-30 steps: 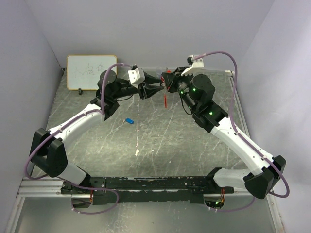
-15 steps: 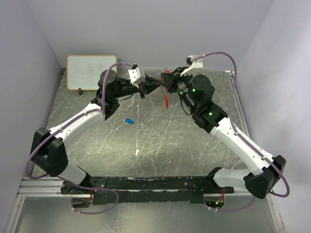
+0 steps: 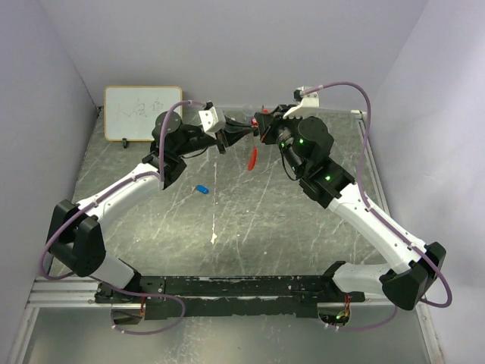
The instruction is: Put the keys on the keyring
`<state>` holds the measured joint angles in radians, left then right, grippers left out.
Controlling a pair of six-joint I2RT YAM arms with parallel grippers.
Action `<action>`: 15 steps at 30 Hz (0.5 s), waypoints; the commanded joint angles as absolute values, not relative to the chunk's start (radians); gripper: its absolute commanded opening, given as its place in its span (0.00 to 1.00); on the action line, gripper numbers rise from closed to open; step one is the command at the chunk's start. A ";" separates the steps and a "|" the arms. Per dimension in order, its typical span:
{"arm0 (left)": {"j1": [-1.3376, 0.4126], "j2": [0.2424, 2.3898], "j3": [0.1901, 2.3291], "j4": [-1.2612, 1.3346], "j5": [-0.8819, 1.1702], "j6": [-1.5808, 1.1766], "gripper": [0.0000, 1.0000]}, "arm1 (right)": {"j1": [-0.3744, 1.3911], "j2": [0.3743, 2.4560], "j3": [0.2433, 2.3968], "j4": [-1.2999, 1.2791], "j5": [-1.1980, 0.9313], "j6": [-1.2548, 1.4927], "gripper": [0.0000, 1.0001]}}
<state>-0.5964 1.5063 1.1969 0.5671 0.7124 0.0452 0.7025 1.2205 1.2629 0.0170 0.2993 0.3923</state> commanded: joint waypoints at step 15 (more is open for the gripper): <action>-0.531 1.459 1.040 1.049 0.729 -0.211 0.07 | 0.667 1.203 1.212 0.071 0.347 0.459 0.00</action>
<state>-0.5556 1.4673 1.0397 0.8730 0.6949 -0.1177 0.6998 1.2194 1.2263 0.0208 0.3069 0.4545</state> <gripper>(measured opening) 0.075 0.027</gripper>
